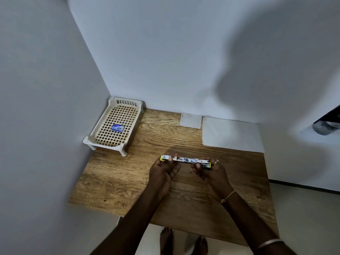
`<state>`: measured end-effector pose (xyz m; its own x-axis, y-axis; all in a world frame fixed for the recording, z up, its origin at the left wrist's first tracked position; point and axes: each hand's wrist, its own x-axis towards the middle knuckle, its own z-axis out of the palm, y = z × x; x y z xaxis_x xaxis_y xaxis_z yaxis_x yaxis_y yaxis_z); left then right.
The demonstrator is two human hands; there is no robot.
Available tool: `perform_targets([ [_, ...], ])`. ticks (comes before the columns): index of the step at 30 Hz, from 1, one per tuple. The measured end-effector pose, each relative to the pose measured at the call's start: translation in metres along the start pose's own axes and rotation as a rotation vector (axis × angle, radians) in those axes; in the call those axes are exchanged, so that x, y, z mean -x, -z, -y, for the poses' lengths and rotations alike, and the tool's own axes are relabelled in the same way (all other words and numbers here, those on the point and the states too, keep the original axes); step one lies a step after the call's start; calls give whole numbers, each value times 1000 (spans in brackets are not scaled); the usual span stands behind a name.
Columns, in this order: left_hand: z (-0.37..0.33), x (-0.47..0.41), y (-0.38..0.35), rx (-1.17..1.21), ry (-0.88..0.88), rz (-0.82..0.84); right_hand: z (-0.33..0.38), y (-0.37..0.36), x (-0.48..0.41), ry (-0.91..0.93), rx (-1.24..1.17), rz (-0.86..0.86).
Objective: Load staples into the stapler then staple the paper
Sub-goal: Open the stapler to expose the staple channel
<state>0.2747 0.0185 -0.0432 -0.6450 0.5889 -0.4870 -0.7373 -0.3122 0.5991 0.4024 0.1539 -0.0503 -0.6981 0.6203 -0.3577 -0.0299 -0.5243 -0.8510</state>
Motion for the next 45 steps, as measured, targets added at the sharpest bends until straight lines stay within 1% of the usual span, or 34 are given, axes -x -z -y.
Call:
perform_targets([
  [2, -6, -4, 5, 37, 4, -5, 7, 1, -4, 12, 74, 20],
  [4, -16, -10, 10, -8, -29, -62, 16, 3, -8, 33, 148, 47],
  [6, -31, -16, 13, -186, -68, -163, 28, 5, -13, 69, 263, 84],
  [7, -38, -19, 14, -318, -81, -186, 34, 5, -16, 90, 343, 106],
  [8, -45, -21, 14, -456, -78, -167, 41, 5, -20, 111, 415, 136],
  [9, -51, -22, 13, -581, -54, -112, 47, 4, -23, 130, 467, 172],
  [12, -65, -24, -4, -877, 98, 135, 64, -3, -34, 151, 530, 268],
  [13, -67, -24, -11, -939, 150, 227, 68, -7, -38, 148, 532, 292],
  [14, -69, -25, -19, -948, 208, 313, 72, -10, -41, 142, 523, 316],
  [16, -70, -26, -32, -815, 345, 418, 79, -18, -48, 118, 487, 361],
  [18, -71, -26, -41, -671, 418, 466, 87, -24, -54, 90, 457, 403],
  [20, -72, -26, -47, -580, 420, 483, 95, -29, -58, 65, 435, 446],
  [22, -70, -25, -51, -500, 402, 466, 100, -31, -61, 49, 415, 466],
  [25, -64, -23, -55, -392, 379, 430, 102, -36, -62, 63, 422, 434],
  [28, -58, -19, -56, -296, 360, 403, 101, -42, -57, 163, 473, 345],
  [31, -54, -15, -55, -232, 322, 364, 99, -46, -50, 361, 614, 142],
  [33, -51, -14, -56, -211, 280, 344, 99, -50, -45, 469, 749, 64],
  [35, -47, -12, -57, -193, 242, 326, 98, -54, -40, 528, 846, 77],
  [38, -40, -9, -57, -172, 214, 324, 100, -62, -39, 533, 985, 130],
  [42, -35, -7, -57, -161, 199, 317, 108, -70, -40, 580, 1144, 114],
  [45, -36, -3, -57, -149, 197, 309, 109, -73, -40, 630, 1220, 126],
])
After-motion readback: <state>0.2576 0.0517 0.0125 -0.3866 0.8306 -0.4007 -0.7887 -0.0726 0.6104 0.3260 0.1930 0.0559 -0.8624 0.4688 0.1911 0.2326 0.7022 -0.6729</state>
